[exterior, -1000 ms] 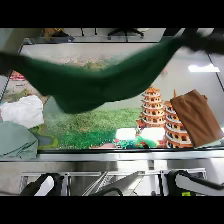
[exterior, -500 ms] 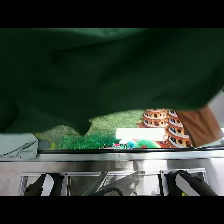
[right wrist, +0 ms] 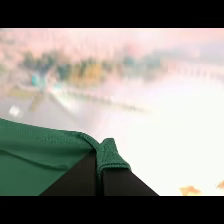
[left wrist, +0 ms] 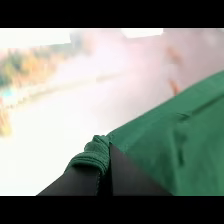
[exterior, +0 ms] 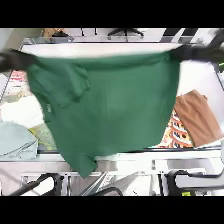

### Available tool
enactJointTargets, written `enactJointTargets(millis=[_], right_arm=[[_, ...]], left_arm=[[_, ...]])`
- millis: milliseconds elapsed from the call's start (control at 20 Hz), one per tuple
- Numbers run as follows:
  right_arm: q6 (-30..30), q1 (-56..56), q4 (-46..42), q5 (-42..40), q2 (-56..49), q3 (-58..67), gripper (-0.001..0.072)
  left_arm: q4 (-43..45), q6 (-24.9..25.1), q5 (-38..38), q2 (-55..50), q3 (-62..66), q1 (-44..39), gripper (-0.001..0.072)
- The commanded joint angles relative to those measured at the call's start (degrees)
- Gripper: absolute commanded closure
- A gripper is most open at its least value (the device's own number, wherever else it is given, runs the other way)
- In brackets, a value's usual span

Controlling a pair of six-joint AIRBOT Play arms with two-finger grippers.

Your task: Fold the shirts.

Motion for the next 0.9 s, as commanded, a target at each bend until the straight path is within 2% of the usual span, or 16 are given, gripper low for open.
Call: enactJointTargets(millis=[0, 100, 200, 350, 450, 650, 850], right_arm=[[-2.23, 0.83, 1.05, -5.09, -14.23, -5.31, 0.0688], [-2.45, 0.59, 3.63, -9.90, -21.29, -4.83, 0.0689], [-2.43, 0.61, 4.28, -11.30, -27.04, -1.75, 0.0689], [-1.95, 0.59, 4.52, -11.06, -32.39, 4.35, 0.0689], [-1.99, 0.26, 4.52, -9.38, -32.59, 6.43, 0.0689], [-1.05, -2.36, 1.75, 1.20, -30.10, 7.15, 0.0689], [1.97, -4.26, -6.29, 11.21, -28.57, 7.06, 0.0689]], left_arm=[[4.85, 0.66, 4.44, -20.87, 0.02, -6.95, 0.0687], [4.83, -2.69, 3.56, -32.65, 7.50, -7.34, 0.0687], [4.87, -5.79, 1.27, -41.38, 16.48, -7.34, 0.0687], [4.92, -9.07, -1.14, -47.12, 26.12, -7.34, 0.0687], [4.94, -9.68, -2.82, -47.47, 28.37, -7.19, 0.0687], [6.19, -9.90, -6.93, -42.25, 23.67, -6.25, 0.0688], [17.68, -13.60, -10.75, -34.93, 17.09, -6.75, 0.0688]])
